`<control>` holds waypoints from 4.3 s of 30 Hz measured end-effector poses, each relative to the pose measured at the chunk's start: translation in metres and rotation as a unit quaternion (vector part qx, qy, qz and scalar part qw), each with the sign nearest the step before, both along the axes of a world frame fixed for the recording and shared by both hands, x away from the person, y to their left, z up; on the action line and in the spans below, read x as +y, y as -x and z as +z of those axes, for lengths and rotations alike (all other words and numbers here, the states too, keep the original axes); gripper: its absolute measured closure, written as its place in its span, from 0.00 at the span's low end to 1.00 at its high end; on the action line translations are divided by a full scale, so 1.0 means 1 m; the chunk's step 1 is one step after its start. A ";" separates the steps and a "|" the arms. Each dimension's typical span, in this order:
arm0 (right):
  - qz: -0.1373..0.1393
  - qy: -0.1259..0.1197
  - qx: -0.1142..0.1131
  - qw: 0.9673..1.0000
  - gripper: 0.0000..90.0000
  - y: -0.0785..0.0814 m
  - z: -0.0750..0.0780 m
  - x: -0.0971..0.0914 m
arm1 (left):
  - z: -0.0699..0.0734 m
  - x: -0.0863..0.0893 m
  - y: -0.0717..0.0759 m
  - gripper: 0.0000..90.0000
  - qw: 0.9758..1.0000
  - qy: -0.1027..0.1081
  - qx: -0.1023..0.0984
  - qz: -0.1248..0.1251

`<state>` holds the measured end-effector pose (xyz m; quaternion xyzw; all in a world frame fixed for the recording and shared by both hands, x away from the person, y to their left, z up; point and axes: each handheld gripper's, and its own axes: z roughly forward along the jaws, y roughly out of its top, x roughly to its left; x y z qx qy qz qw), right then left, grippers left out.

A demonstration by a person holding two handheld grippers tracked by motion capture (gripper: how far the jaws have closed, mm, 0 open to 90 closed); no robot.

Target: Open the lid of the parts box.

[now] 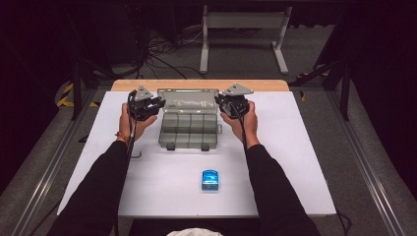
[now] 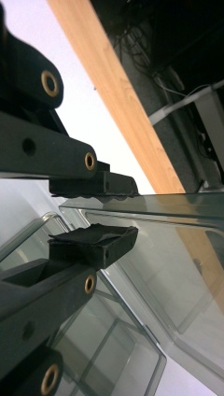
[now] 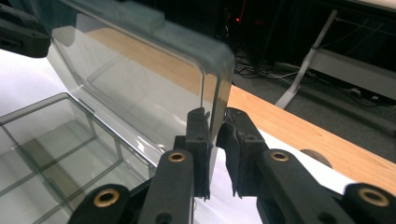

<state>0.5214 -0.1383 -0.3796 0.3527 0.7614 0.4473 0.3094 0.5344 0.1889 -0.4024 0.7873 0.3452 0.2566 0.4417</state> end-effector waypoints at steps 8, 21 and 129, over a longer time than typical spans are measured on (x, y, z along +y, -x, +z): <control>-0.016 -0.011 -0.005 1.000 0.90 -0.008 -0.013 0.001 | -0.016 -0.001 -0.010 0.82 1.000 0.003 0.019 0.011; -0.040 -0.007 0.021 0.999 0.91 -0.021 -0.039 0.006 | -0.037 -0.005 -0.018 0.82 0.998 0.006 0.052 0.031; 0.143 0.067 0.052 0.986 0.68 0.101 -0.014 -0.021 | 0.011 0.039 0.133 0.46 0.986 -0.066 -0.065 -0.139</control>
